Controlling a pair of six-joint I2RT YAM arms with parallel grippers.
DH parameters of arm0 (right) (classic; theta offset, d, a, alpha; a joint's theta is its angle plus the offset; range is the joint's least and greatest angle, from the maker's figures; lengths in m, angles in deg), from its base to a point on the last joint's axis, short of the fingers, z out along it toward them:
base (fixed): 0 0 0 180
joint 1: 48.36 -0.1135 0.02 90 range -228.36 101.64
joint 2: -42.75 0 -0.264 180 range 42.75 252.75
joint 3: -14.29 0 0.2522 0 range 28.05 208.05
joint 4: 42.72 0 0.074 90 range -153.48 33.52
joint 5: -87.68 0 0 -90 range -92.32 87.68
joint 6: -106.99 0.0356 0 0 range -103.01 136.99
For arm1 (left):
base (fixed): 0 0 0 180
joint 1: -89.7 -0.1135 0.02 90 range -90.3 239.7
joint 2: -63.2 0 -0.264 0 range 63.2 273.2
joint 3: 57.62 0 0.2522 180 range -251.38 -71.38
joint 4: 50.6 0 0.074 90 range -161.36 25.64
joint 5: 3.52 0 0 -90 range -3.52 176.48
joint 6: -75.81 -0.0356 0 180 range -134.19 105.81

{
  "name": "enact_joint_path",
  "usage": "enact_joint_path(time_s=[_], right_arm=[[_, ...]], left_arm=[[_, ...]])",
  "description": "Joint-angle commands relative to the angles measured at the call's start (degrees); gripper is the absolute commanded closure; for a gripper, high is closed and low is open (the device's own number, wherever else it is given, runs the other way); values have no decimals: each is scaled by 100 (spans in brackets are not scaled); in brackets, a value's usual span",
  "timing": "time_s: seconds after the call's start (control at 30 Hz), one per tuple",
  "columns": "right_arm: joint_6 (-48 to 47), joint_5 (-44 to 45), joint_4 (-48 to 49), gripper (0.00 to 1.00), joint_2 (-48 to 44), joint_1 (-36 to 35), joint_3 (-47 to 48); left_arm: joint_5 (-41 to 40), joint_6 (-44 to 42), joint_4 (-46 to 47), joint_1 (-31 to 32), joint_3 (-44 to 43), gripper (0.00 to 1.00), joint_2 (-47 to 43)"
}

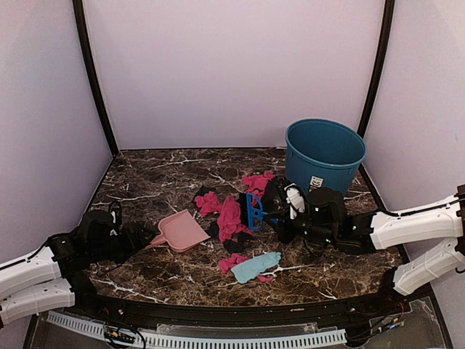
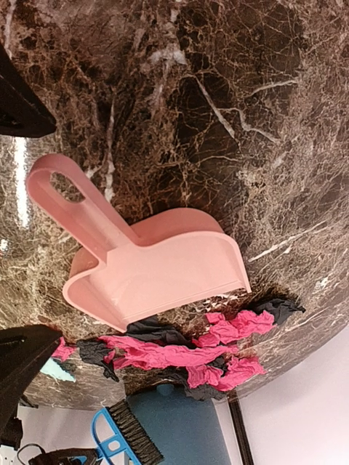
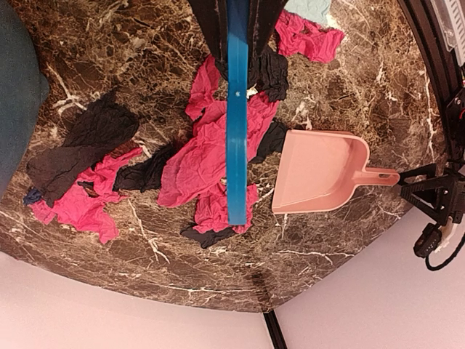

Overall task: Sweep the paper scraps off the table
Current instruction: Pick up the dustpan from the center of the board.

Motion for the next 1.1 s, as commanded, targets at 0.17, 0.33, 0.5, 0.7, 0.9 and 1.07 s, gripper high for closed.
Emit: enact_joint_path(time_s=[0.17,0.33,0.5,0.7,0.9,1.07], right_arm=[[68,-108,285,100,-68,5,-55],[92,-110,270,100,-123,1,-90],[99,-102,278,100,-161,10,-118],[103,-109,290,100,-183,2,-143],[119,-113,296,100,-216,1,-163],[121,-112,292,100,-270,-5,-187]], left_arm=[[409,314,1185,-206,701,17,-75],[602,516,1732,-421,1002,23,-122],[885,758,2424,-599,1390,33,-133],[1021,1012,2966,-688,1725,40,-140],[1110,1151,3311,-740,1803,45,36],[1160,1170,3573,-772,1785,47,436]])
